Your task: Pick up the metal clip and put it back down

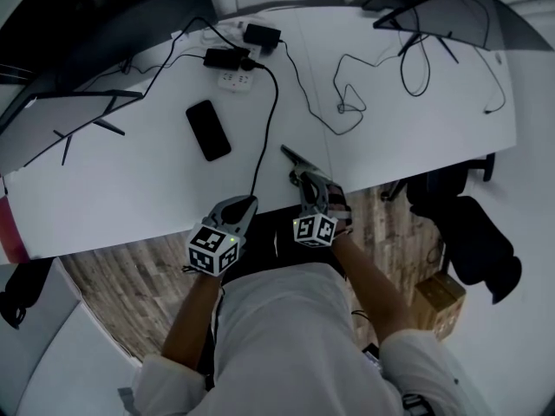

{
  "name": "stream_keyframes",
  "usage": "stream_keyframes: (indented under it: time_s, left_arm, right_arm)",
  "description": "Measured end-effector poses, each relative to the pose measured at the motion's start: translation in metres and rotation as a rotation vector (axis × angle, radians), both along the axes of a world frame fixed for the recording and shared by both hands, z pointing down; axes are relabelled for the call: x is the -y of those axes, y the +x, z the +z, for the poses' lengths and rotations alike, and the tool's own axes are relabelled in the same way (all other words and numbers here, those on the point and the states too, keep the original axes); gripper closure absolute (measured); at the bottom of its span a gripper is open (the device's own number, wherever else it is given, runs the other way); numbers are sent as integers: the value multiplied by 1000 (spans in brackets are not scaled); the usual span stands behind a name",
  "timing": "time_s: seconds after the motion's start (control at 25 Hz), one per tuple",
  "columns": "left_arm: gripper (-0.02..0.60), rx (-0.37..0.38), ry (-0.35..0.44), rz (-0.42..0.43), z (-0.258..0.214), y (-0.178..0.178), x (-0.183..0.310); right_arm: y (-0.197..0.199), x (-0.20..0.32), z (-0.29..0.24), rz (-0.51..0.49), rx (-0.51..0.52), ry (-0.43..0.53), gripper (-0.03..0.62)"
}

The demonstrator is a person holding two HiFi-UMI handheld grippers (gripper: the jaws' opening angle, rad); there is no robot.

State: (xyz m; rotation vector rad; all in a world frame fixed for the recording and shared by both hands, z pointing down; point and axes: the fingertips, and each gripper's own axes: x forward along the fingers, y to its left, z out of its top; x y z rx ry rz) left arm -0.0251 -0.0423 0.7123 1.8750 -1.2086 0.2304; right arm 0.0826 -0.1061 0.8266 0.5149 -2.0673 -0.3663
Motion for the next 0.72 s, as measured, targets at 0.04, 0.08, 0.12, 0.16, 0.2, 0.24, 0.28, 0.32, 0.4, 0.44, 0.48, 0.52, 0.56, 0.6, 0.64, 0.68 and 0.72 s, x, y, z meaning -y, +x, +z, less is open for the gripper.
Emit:
stream_keyframes:
  time_s: [0.04,0.08,0.12,0.16,0.2,0.24,0.28,0.32,0.4,0.44,0.48,0.52,0.56,0.6,0.64,0.68,0.72]
  left_arm:
    - [549,-1,-4,1,2,0,-2]
    - [549,-2,-7,2,4,1,-3]
    - [549,-4,-10,2,5,1,-5]
    - [549,-5,-12,2,7,2,-6]
    - [549,-6,-15,2,8,2,-7]
    - [549,-7,-17,2,8,2,-8]
    - [549,-8,-19,1,9,2,-9]
    - [549,-9,-21,1,10,2,-10]
    - [549,-8,-25,2,12,2,-12]
    - [549,-8,-27,2,13,1,-13]
    - [549,-9,-28,2,14,1,-13]
    - [549,-10,-29,2,15,1,-13]
    - [549,-11,-29,2,15,2,-13]
    - [549,-12,-28,2,15,2,-13]
    - [549,-13,-26,3,15,1,-13]
    - [549,-13,-24,4,16,1,-12]
    - [549,-12,-23,4,16,0,-12]
  right_arm:
    - [0,-1,2,-3,-1,17,546]
    - [0,-1,2,-9,-6,31,540]
    - [0,0,0,-14,-11,42,533]
    - [-1,0,-3,-19,-14,52,526]
    - [-1,1,-4,-22,-15,64,517]
    - [-1,2,-5,-25,-14,75,506]
    - [-1,2,-6,-27,-13,83,500]
    - [-1,3,-7,-28,-11,88,492]
    - [-1,3,-6,-29,-12,74,468]
    - [0,1,-2,-29,-17,52,438]
    - [1,-1,4,-29,-24,27,339]
    - [2,-3,9,-27,-28,9,335]
    - [3,-3,10,-23,-29,3,335]
    - [3,-3,9,-18,-28,3,335]
    - [3,-3,8,-13,-28,7,335]
    - [2,-2,8,-10,-30,10,335]
    - [2,-2,8,-9,-33,11,335]
